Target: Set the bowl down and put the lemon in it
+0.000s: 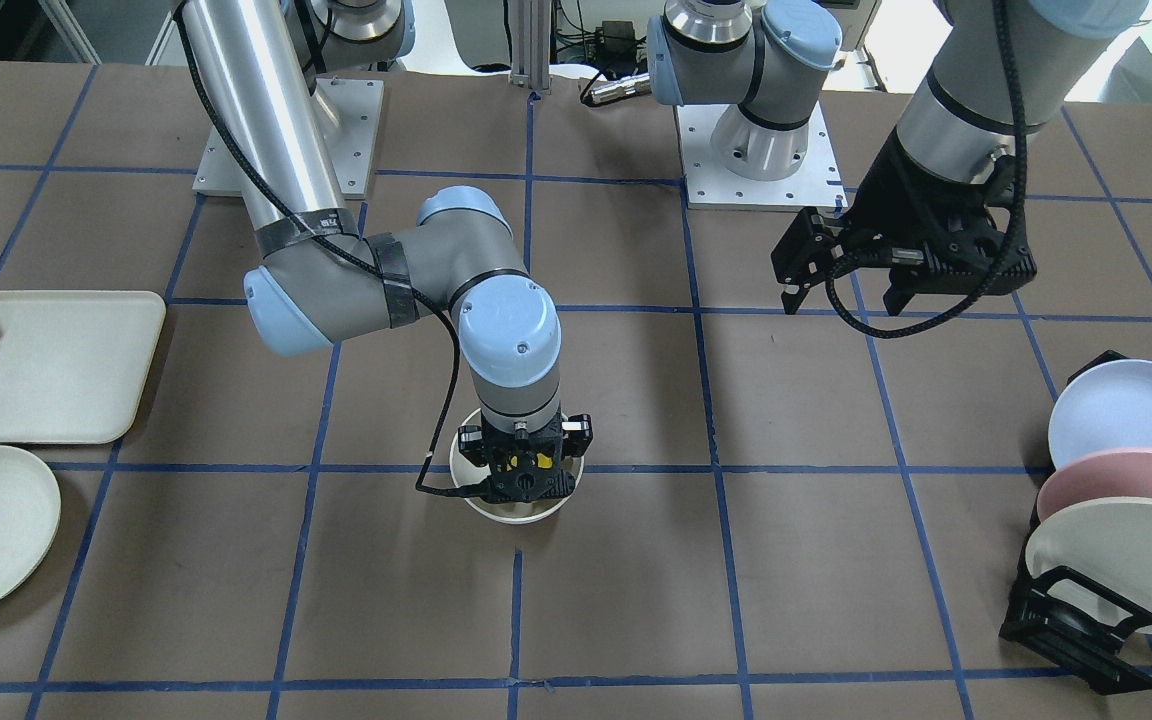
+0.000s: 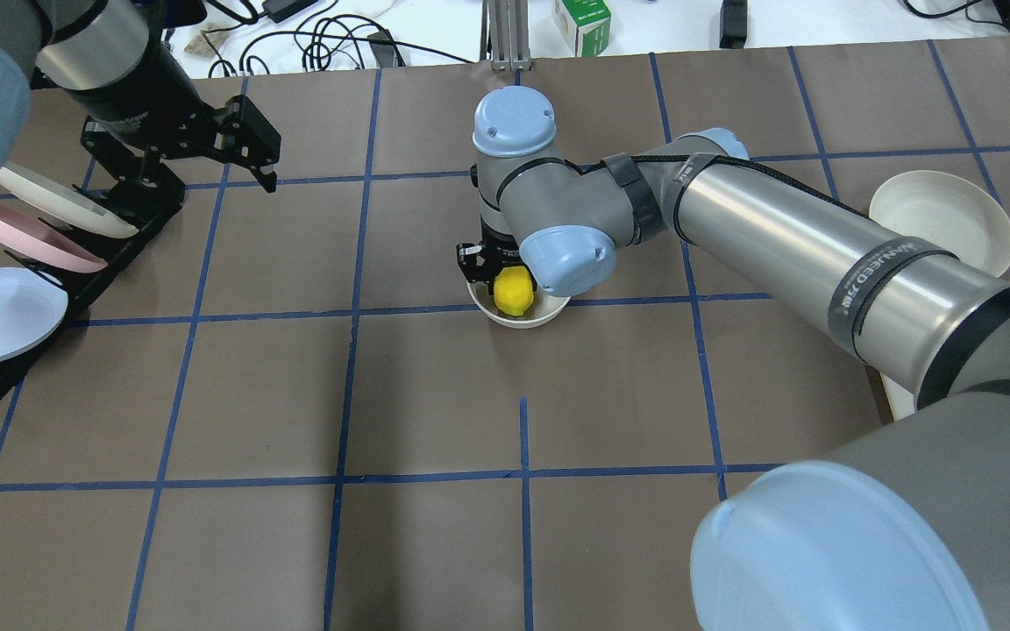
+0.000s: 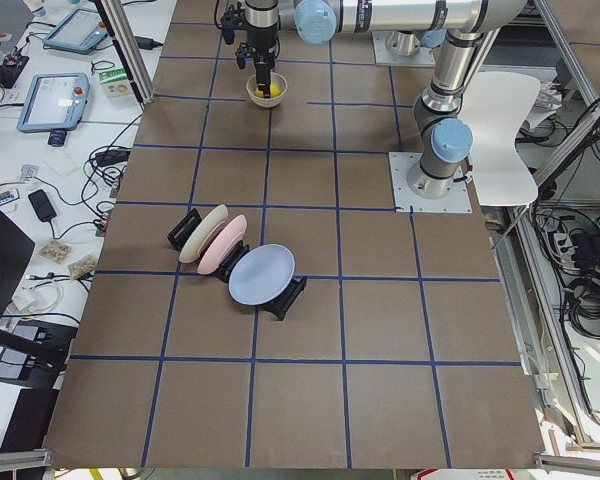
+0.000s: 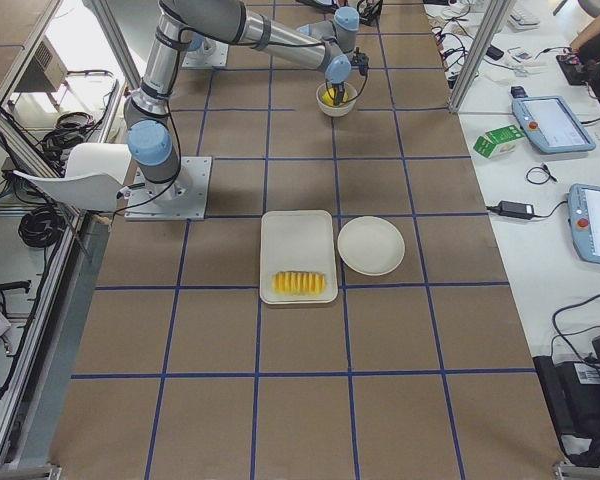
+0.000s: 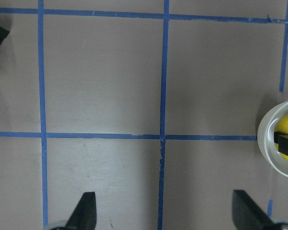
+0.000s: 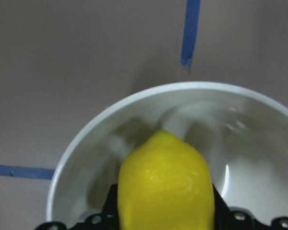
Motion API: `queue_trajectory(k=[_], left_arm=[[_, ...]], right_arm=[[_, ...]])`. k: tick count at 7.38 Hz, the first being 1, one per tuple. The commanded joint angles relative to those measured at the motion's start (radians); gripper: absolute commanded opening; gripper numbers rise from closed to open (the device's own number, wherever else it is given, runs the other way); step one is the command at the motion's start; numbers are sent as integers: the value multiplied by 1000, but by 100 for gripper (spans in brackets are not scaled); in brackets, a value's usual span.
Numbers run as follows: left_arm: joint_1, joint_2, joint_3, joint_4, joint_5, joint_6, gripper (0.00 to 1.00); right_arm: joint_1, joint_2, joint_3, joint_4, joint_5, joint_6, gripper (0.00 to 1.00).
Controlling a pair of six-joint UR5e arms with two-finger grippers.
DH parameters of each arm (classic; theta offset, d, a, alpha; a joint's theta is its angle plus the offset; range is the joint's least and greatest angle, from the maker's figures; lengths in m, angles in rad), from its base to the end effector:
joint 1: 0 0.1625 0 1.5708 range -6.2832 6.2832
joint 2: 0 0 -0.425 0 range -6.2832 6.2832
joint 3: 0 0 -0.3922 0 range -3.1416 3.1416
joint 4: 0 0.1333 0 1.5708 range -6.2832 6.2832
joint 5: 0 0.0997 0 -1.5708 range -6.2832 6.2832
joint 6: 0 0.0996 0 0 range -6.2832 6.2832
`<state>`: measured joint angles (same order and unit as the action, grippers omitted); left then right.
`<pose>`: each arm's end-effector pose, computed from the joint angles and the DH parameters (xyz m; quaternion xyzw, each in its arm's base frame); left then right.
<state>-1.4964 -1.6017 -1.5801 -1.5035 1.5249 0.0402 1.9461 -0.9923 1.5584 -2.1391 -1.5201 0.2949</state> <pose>-0.0998 -0.5162 0.4748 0.0168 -0.9995 0.0148 0.0221 0.3719 -0.5664 0.2087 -0.0402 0.9989 0.0073 0.0243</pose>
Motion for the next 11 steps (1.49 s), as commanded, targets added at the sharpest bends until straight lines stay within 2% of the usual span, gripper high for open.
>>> queue_trajectory(k=[1,2,3,4,6,7,8,11], left_arm=[[-7,38,-63,3,1,-2,100],[-7,40,-63,3,3,0,100],[-7,40,-60,2,6,0,100],[-7,39,-60,5,47,-2,100],[-8,43,-50,3,47,6,100],[-8,42,-50,3,40,7,100],[-8,40,-50,3,40,6,100],[-8,34,-49,-1,44,6,100]], right_arm=[[-9,-38,-9,14,-17,1,100],[-15,-133,-14,21,-12,0,100],[-24,-243,-12,80,-14,0,100],[-73,-347,-9,213,-21,0,100],[-238,-515,-15,420,-28,-35,100],[-293,-552,-14,503,-25,-89,100],[-320,-557,-11,516,-32,-205,100],[-320,-565,0,505,-25,-250,100]])
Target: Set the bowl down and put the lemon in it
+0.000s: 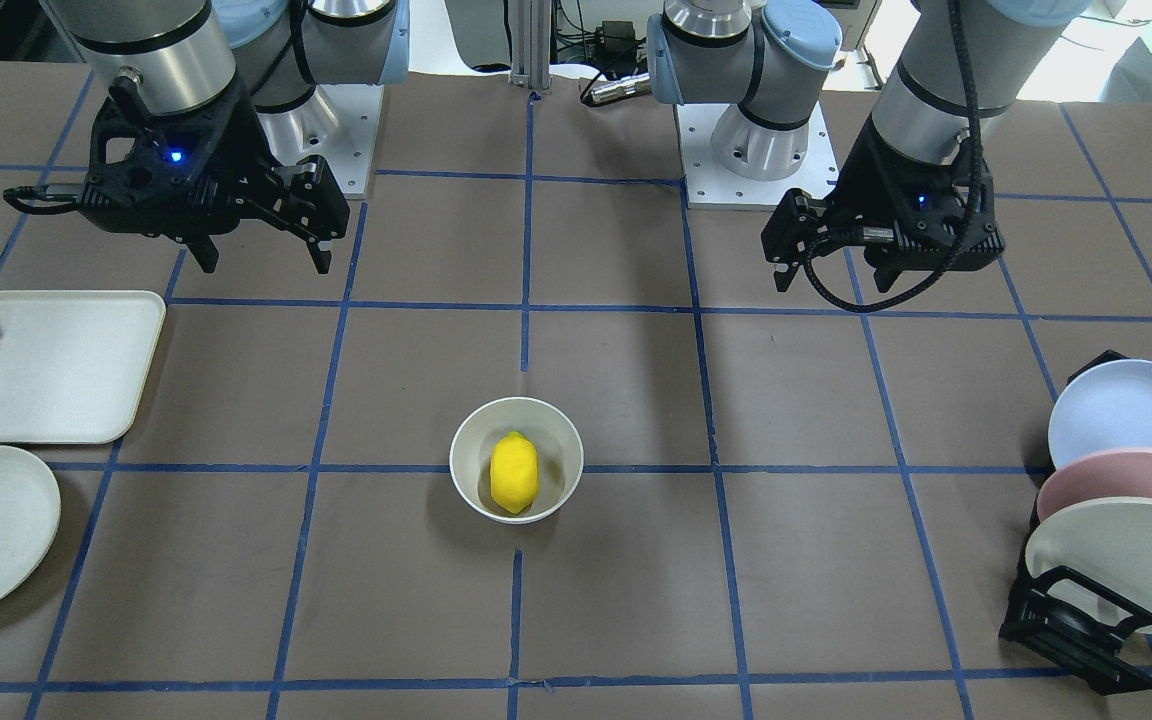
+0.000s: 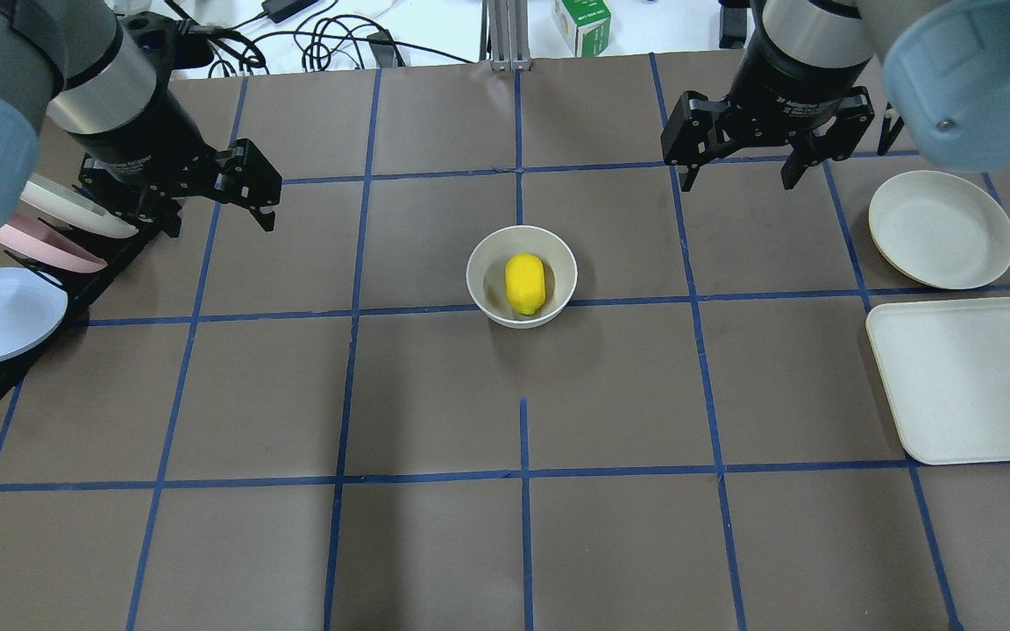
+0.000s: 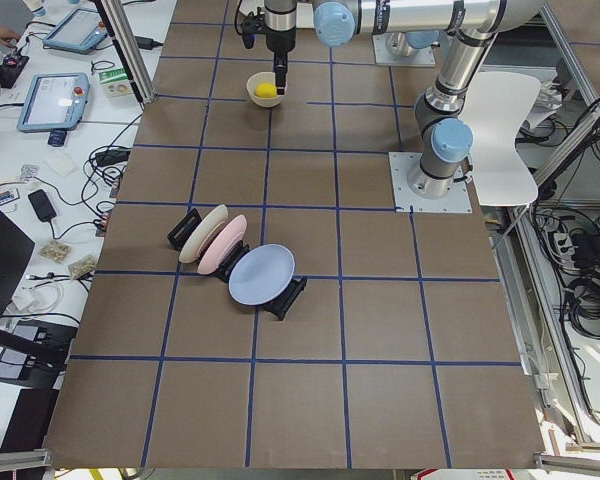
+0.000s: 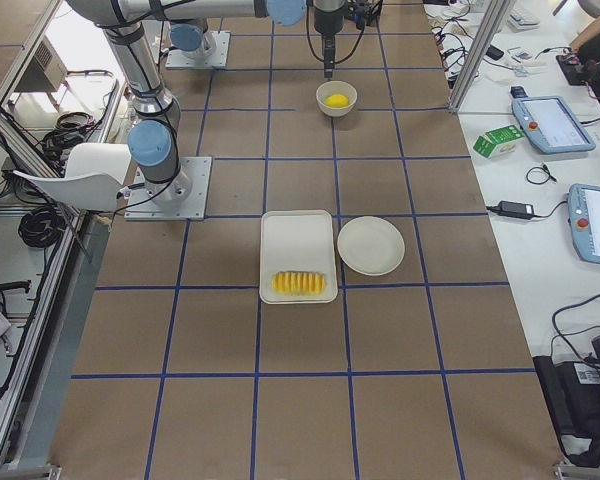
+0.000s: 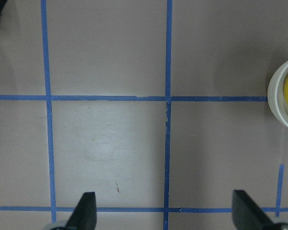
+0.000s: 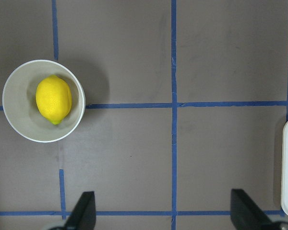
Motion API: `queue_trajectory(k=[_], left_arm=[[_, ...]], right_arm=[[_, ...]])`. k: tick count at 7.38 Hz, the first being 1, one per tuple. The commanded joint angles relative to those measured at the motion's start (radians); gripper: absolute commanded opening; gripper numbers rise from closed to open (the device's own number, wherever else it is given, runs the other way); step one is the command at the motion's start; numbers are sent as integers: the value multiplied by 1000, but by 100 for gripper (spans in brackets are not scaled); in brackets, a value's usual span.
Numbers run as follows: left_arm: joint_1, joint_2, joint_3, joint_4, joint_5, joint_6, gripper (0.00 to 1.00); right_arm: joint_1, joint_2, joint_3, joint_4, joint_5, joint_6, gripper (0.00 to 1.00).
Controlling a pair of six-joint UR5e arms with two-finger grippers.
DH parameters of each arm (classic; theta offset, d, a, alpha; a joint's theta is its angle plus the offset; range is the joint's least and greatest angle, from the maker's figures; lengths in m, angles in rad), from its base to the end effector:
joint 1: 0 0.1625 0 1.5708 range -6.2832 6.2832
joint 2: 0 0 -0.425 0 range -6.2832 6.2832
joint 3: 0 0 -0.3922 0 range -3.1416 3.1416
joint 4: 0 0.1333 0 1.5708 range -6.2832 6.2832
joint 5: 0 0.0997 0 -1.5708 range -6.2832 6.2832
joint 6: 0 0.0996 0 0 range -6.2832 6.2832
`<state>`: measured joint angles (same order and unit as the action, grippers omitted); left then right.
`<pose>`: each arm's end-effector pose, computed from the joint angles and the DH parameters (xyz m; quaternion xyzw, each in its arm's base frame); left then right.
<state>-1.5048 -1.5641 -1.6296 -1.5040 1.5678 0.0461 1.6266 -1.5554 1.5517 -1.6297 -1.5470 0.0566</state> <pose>-0.1010 -0.4977 0.4689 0.0099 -0.9999 0.0074 0.0011 0.1636 -0.4961 0.4958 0.0000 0.9994 -0.0306 0.0136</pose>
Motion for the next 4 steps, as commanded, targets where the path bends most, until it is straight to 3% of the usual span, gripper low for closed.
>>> queue_trajectory(k=[1,4], left_arm=[[0,-4,1,-1,1,0,100],[2,-4,1,-1,-3,0,100]], right_arm=[[-2,-2,-7,-7,-10,-9,100],[-1,-2,-7,-4,-15,-5,100]])
